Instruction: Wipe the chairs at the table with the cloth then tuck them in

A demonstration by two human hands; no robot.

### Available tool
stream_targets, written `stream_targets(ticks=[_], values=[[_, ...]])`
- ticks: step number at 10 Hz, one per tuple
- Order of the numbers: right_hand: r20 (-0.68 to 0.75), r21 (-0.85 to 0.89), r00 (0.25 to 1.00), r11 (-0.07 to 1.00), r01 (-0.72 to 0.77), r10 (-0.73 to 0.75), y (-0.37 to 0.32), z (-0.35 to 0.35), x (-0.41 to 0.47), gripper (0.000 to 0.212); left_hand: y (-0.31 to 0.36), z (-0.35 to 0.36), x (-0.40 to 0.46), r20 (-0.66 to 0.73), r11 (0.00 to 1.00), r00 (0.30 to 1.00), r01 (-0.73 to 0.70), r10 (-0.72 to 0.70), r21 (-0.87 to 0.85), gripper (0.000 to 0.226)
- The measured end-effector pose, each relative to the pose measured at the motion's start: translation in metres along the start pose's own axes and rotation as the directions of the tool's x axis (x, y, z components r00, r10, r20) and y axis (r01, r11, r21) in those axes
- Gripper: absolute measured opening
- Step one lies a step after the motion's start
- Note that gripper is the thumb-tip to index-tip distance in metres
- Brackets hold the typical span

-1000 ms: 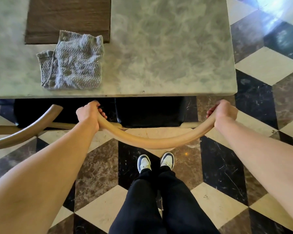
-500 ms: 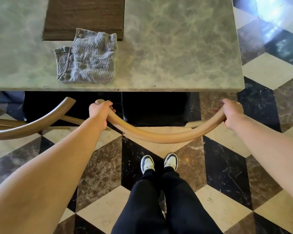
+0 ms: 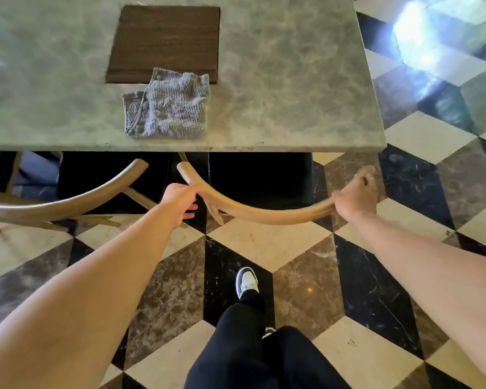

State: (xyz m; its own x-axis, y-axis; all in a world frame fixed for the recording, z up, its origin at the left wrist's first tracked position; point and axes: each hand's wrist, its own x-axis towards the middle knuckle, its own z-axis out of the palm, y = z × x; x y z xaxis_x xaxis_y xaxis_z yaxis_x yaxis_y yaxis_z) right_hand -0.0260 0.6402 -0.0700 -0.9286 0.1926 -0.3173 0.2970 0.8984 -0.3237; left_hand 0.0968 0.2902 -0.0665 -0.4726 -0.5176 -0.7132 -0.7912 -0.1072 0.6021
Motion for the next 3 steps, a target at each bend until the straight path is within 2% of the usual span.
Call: stream_targets(ticks=[1,2,3], values=[[0.074,-0.050,0.992,0.993,0.107,-0.103,-0.010,0.003,-0.036,0.066,-0.012,-0.011,-0.024,0.024,0.999,0.999,-0.036,0.035,0.028,0.035],[0.138,-0.020,0.966,0.974,0.225,-0.220,-0.025,0.010,-0.069,0.062,-0.024,-0.024,-0.048,0.036,0.995,0.997,-0.074,0.072,0.066,0.030],[0.203,0.009,0.920,0.940,0.341,-0.336,-0.040,0.014,-0.101,0.060,-0.035,-0.043,-0.079,0.031,0.985,0.992,-0.122,0.119,0.125,0.010]])
